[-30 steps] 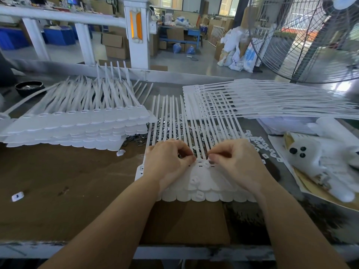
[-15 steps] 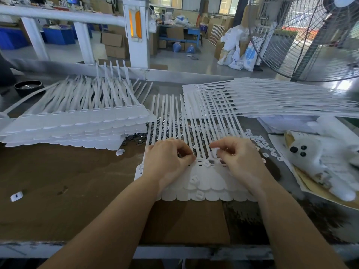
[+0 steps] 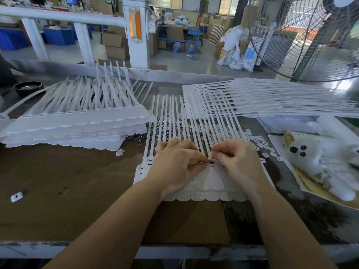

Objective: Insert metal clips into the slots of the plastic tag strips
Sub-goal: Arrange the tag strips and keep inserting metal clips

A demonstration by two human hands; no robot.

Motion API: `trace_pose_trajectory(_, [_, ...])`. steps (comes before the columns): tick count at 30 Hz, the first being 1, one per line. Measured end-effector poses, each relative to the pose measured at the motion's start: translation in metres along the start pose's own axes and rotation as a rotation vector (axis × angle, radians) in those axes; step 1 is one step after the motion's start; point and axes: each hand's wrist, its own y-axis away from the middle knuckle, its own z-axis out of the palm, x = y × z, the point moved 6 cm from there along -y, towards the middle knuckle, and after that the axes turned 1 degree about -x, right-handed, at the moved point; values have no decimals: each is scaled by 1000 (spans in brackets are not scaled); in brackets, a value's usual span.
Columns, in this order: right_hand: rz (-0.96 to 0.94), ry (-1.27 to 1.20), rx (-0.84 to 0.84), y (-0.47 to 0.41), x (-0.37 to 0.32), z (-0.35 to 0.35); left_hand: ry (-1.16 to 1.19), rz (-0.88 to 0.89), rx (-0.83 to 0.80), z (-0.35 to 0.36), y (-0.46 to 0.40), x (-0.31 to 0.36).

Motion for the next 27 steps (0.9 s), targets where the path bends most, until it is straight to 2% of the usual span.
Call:
trace_pose_trajectory(12, [192,20,-102,0,7,3,127,-92,55,-2,0,-9])
trace_pose_trajectory(27, [312,85,-176,-8,4,8,123,-134,4,1,-4,-13])
